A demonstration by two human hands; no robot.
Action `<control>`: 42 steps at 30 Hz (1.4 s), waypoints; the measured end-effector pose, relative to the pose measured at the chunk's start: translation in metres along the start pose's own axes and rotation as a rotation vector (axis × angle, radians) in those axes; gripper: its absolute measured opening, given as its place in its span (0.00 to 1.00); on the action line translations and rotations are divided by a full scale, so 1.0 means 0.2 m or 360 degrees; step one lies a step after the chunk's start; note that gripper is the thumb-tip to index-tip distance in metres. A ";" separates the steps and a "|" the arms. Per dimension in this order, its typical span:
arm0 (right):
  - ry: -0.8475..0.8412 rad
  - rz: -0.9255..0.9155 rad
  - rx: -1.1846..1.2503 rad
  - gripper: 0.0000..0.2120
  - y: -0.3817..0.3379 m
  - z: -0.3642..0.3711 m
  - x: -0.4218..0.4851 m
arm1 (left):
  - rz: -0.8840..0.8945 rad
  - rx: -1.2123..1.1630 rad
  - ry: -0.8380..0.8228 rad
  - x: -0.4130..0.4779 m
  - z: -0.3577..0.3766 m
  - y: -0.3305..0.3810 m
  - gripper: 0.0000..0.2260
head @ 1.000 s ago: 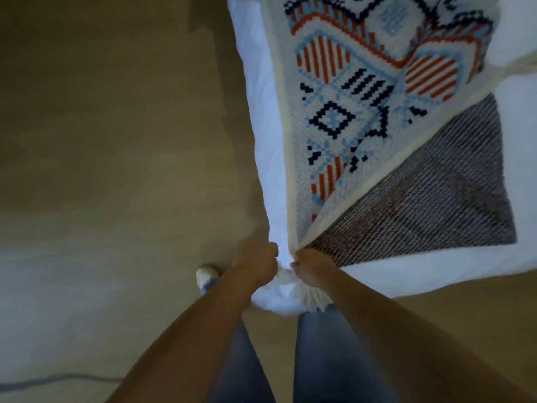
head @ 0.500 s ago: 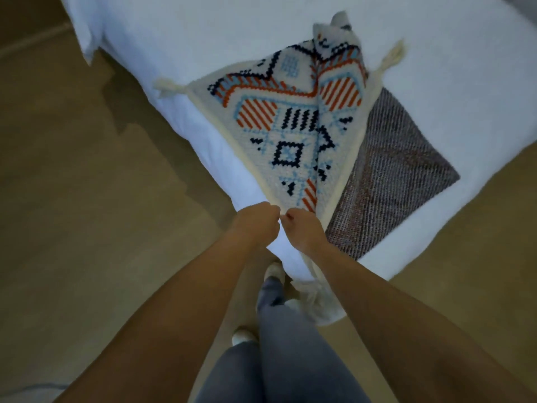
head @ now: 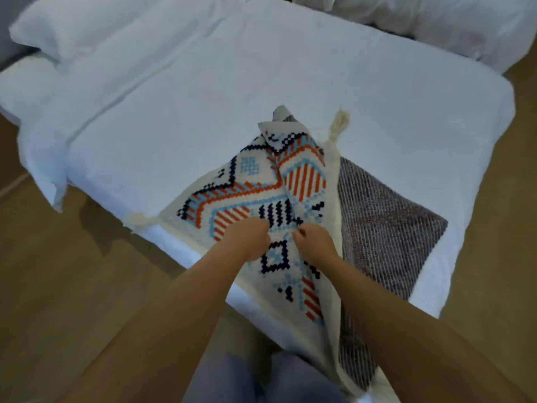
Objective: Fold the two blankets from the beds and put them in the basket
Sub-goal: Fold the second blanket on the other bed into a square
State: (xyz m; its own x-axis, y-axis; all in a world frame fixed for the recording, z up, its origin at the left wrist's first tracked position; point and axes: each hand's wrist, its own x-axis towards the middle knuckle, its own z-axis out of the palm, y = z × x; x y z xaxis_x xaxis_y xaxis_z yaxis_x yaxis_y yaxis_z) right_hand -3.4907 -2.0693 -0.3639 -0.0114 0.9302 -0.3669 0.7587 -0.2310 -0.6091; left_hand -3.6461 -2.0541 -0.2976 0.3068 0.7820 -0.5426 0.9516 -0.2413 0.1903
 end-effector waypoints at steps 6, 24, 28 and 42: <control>0.0061 0.0092 0.0086 0.21 -0.12 -0.06 0.41 | 0.0017 0.0092 -0.0069 0.43 -0.28 -0.25 0.09; 0.0514 0.1073 0.0541 0.08 -0.47 -0.27 2.06 | 0.0044 -0.0359 -0.0037 1.99 -0.49 -0.93 0.08; 0.0519 0.1187 0.0703 0.14 -0.45 -0.26 2.17 | 0.0095 -0.0593 -0.0104 2.13 -0.47 -0.80 0.14; 0.0060 0.1106 0.0835 0.11 -0.44 -0.44 2.32 | -0.0219 -0.1734 -0.1090 2.19 -0.50 -0.63 0.11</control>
State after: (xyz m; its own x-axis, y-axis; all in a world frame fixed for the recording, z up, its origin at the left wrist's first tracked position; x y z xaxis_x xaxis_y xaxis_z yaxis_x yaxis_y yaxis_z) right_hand -3.5050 -1.5928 -0.4187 0.3713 0.5363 -0.7580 0.1879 -0.8428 -0.5043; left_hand -3.6331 -1.6241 -0.4781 0.4627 0.2330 -0.8554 0.5706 0.6602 0.4885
